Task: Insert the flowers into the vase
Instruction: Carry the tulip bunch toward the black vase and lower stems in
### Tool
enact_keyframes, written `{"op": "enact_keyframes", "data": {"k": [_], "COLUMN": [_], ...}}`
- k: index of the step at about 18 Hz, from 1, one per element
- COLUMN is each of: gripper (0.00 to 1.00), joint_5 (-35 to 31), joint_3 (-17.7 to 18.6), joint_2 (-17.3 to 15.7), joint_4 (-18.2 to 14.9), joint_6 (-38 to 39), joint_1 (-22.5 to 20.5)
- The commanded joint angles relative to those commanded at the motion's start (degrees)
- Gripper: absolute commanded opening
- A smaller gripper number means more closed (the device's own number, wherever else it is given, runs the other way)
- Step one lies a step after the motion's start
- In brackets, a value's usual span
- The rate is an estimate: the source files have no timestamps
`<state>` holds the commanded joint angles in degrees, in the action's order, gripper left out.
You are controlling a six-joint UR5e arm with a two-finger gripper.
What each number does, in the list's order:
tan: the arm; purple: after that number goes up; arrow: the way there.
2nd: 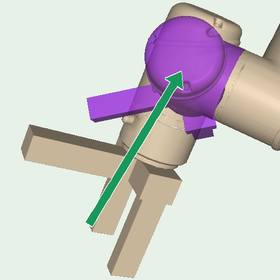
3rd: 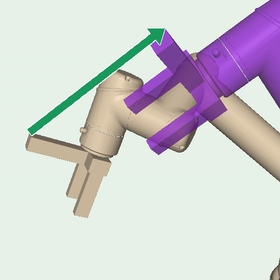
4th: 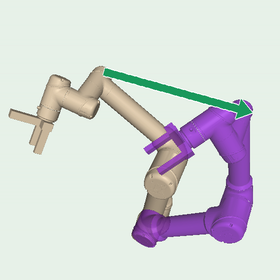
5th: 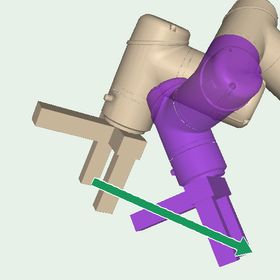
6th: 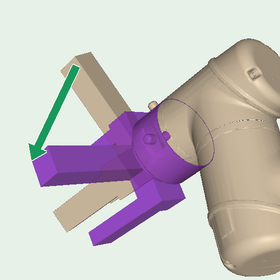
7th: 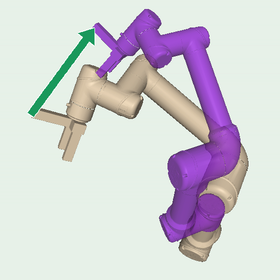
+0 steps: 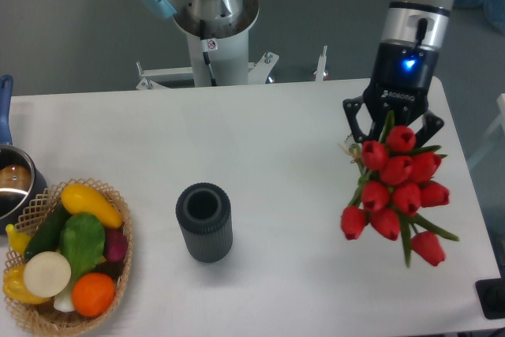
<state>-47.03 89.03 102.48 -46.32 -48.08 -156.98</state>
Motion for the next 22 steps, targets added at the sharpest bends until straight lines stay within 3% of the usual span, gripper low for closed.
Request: {"op": "enact_keyframes", "data": {"k": [10,18,22], "gripper": [0.28,0.28,0.27], "joint_5": [13.27,27.23,30.67], "joint_3": [1.23,3.69,6.05], "joint_2": [0.88,1.76,1.41], "joint_4": [0.36,0.36,0.36], "joint_6": [-4.92,-12.04,-15.46], "joint_1": [4.75,5.55,5.81]}}
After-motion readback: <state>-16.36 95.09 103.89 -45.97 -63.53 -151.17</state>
